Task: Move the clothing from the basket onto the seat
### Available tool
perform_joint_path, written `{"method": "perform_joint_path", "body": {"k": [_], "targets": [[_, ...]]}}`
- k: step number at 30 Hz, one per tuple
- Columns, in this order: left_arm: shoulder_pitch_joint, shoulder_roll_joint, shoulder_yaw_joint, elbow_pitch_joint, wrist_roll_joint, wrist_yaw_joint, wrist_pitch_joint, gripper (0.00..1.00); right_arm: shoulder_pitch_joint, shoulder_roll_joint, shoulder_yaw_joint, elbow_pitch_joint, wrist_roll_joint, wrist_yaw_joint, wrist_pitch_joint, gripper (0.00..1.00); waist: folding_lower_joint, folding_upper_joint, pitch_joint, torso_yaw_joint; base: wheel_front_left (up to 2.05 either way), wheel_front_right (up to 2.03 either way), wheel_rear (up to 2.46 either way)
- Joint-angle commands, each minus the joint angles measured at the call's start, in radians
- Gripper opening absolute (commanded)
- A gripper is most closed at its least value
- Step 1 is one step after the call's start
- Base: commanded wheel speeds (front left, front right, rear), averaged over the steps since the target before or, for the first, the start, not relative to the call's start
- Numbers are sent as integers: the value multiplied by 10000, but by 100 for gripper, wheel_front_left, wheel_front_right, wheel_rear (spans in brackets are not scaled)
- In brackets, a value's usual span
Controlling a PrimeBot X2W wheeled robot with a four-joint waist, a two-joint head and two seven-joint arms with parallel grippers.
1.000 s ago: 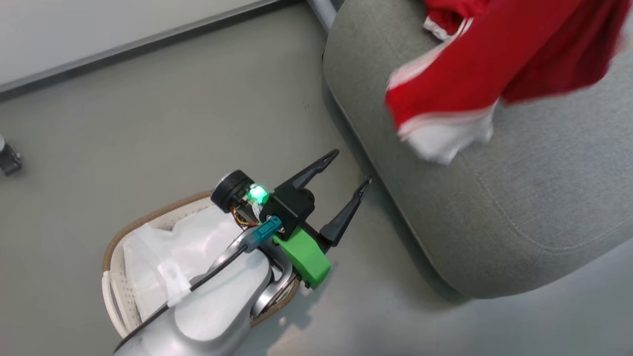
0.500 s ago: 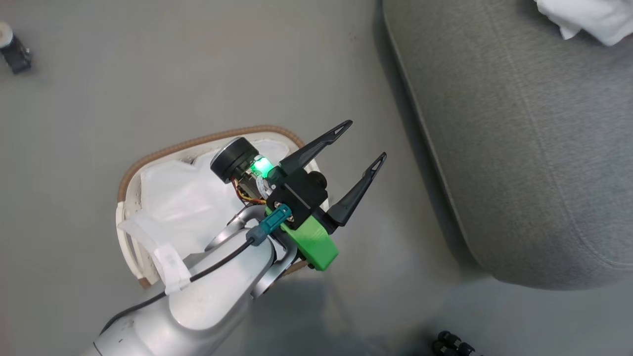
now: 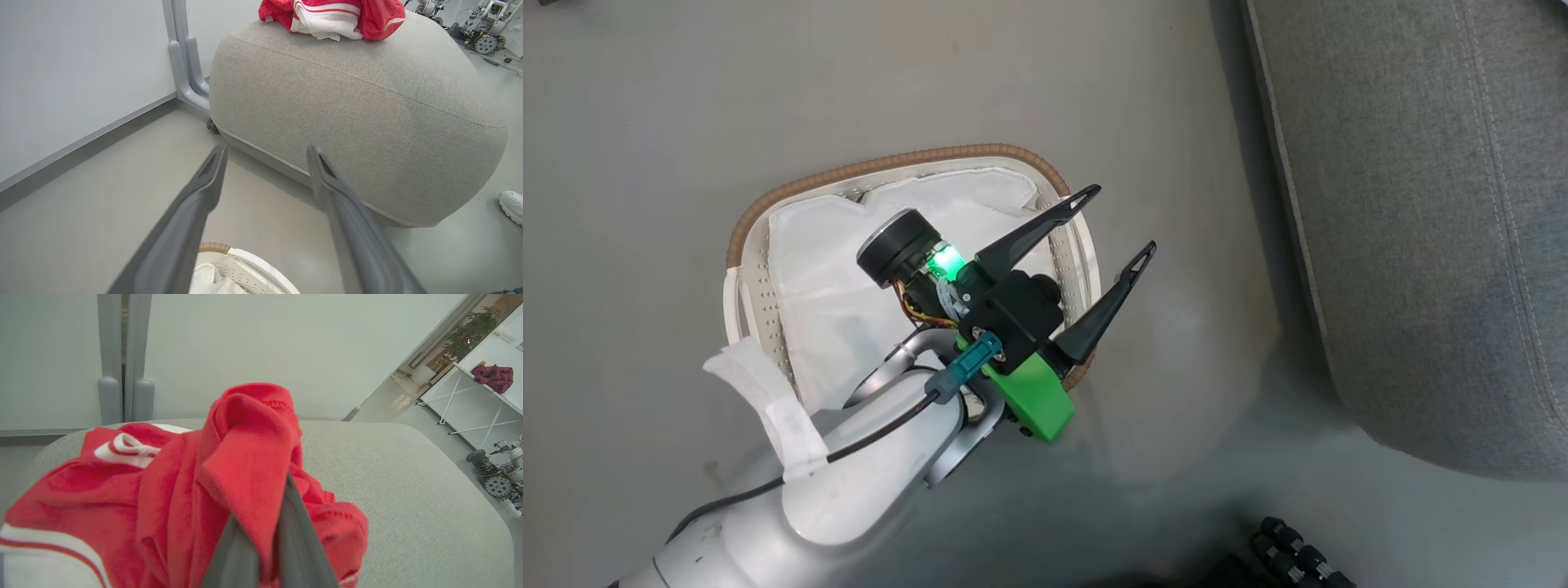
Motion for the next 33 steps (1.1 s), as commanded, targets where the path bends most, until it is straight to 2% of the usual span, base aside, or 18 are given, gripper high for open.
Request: {"method": "perform_joint_path", "body": {"k": [1,3,4,6,7,14,22,33], "targets": [[-66,149,9,-56,-21,76,20,100,214,135,107,156,-212,-11,-104,0,-2,0,28,-63,0,0,0],[-45,185,25,-105,-54,94,59,100,242,259,145,360,-301,-12,-207,0,-2,0,17,-158,0,0,0],[-29,216,39,-119,-73,117,72,100,254,357,148,465,-329,-12,-289,10,-2,0,2,-220,0,0,0],[21,273,54,-123,-112,160,65,100,335,555,276,650,-458,-11,-433,49,-2,0,-65,-330,0,0,0],[44,297,68,-119,-136,163,59,100,377,606,357,723,-478,-11,-481,100,-2,0,-105,-380,0,0,0],[215,384,264,67,-337,290,-194,100,571,745,886,1164,-435,-11,-809,100,-2,0,-709,-747,0,0,0],[637,263,547,526,-797,437,-602,100,1013,893,1914,1371,9,-12,-949,100,-2,0,-1885,-1023,0,0,0],[1555,-98,1334,1292,-1460,576,-967,100,1679,1100,3779,1306,1088,-11,-969,100,-2,0,-3798,-662,0,0,0]]}}
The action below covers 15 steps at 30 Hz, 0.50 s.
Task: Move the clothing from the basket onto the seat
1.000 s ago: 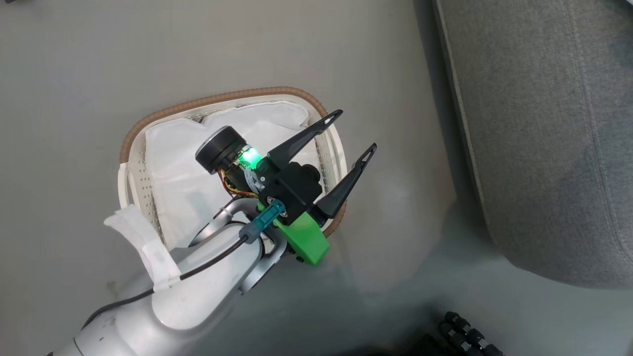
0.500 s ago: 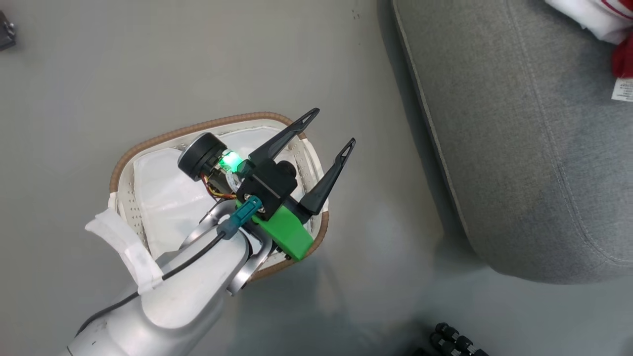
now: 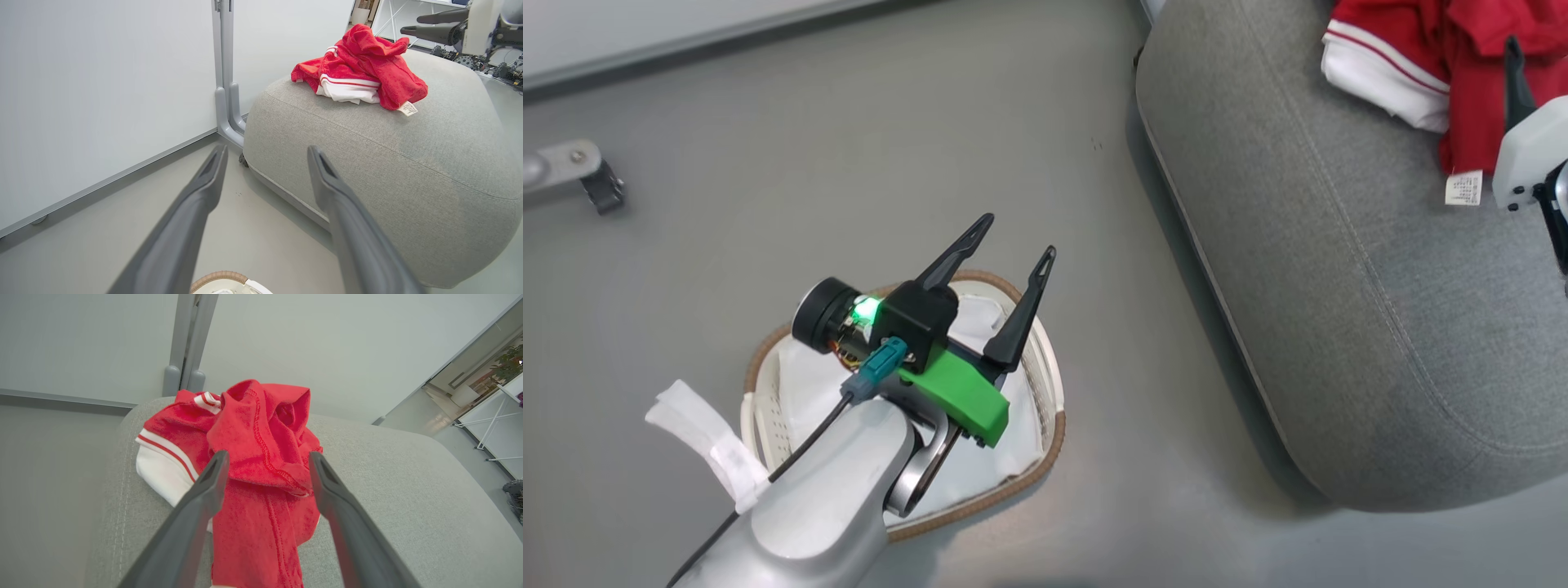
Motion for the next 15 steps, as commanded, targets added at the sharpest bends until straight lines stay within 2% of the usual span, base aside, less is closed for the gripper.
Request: {"method": "perform_joint_path", "body": {"k": [1,6,15], "targets": [[286,-38,129,76,-91,63,-75,100,212,28,149,-135,225,-11,-45,100,0,0,-947,292,0,0,0],[919,-156,841,136,-164,202,-71,100,549,188,407,-662,1093,-11,-46,100,0,0,-1659,796,0,0,0],[2501,-161,2631,-16,-128,372,-64,100,2193,806,-141,-2160,1874,-11,-48,100,0,0,-2649,1829,0,0,0]]}}
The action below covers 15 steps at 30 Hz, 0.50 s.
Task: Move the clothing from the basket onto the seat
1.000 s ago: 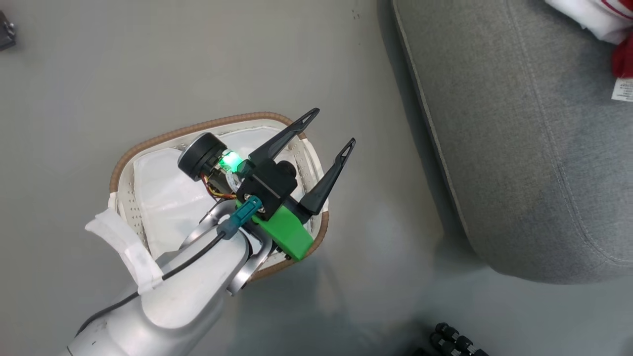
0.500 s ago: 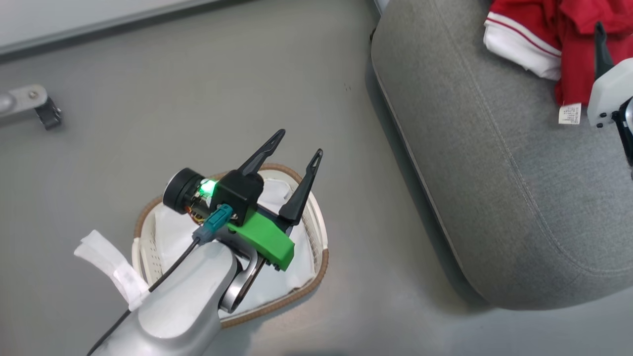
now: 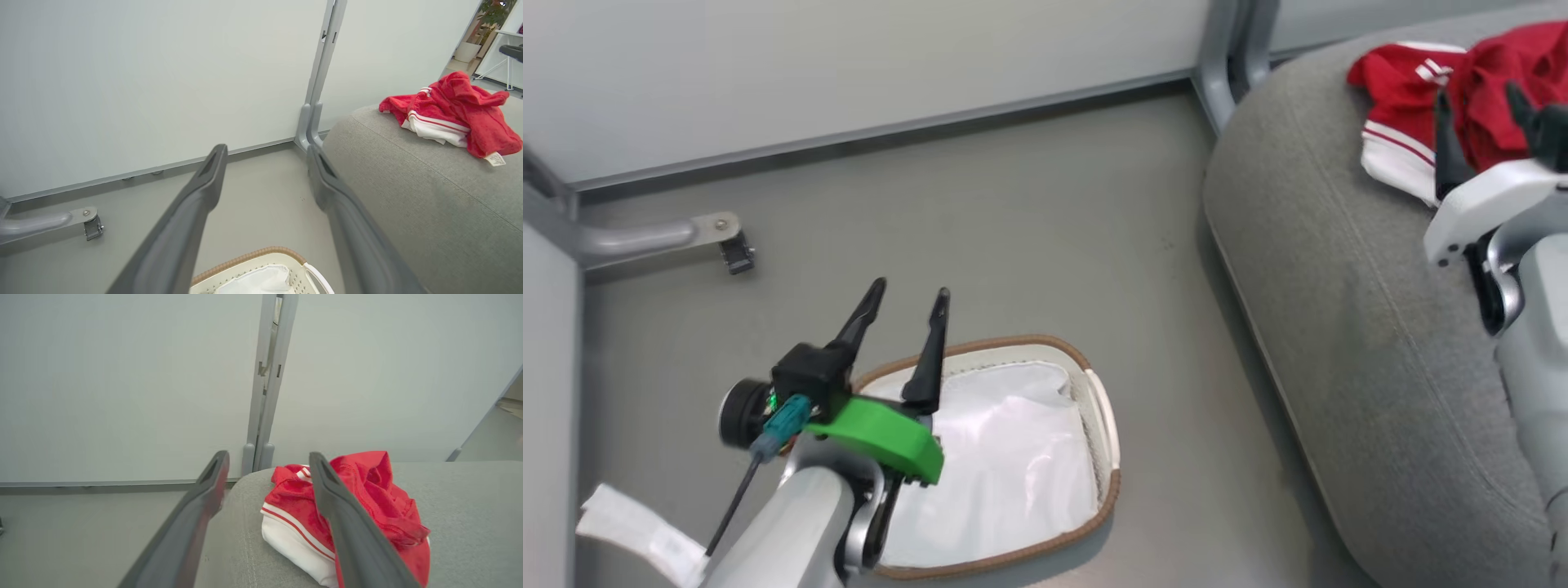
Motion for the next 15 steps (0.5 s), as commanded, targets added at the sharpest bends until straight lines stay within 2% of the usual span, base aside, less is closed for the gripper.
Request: {"method": "perform_joint_path", "body": {"k": [1,8,15], "targets": [[388,52,258,-62,93,67,-5,100,528,139,-90,-309,-2,-11,-46,100,1,0,-750,787,0,0,0],[1865,-60,1666,-405,302,143,-8,100,2912,1213,-671,-2674,-400,-11,-47,100,1,0,-1136,1280,0,0,0],[3320,-377,2785,-829,507,160,-8,100,5393,2239,-1293,-4726,-787,-11,-49,100,1,0,-1417,1477,0,0,0]]}}
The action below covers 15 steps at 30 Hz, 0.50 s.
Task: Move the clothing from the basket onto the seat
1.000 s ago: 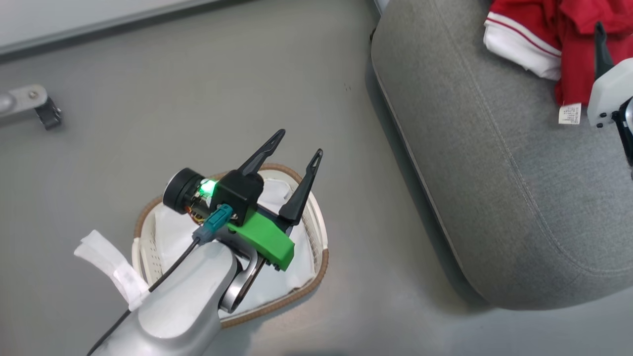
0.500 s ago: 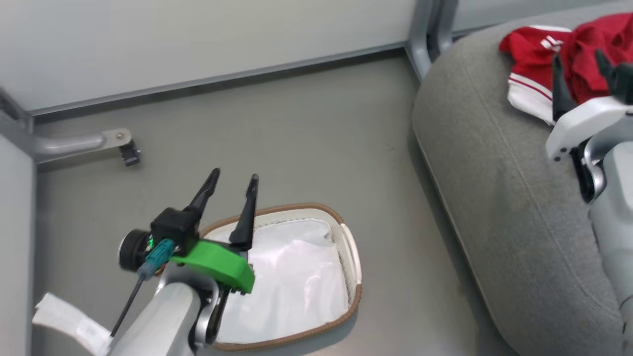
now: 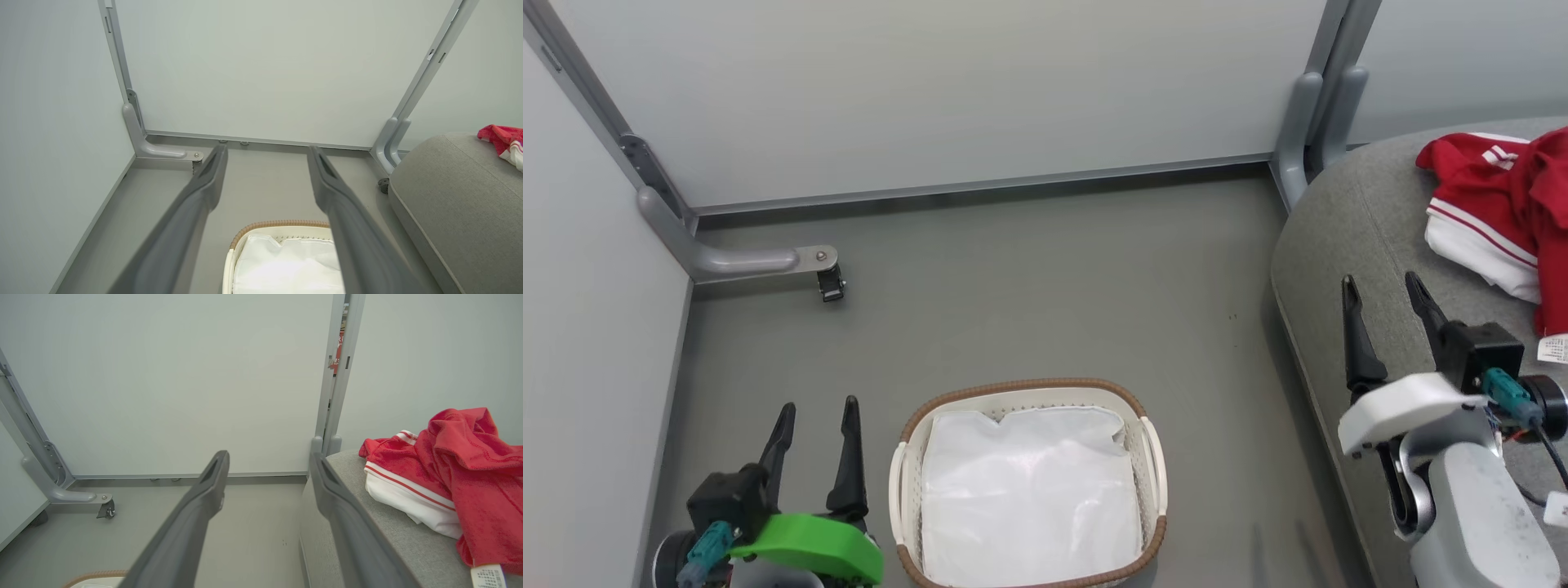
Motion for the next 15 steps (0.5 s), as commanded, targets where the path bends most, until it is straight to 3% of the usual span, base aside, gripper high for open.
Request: {"method": "perform_joint_path", "body": {"k": [1,8,15], "targets": [[343,-94,245,-108,-2,-61,-6,100,517,43,-140,-353,-60,-11,-47,100,1,0,-206,189,0,0,0],[1216,-423,1145,-450,238,-340,-6,100,2063,140,436,-1427,603,-11,-47,100,1,0,-307,296,0,0,0],[1758,-759,1615,-523,367,-700,-7,100,2560,143,609,-1751,992,-11,-48,100,1,0,-408,330,0,0,0]]}}
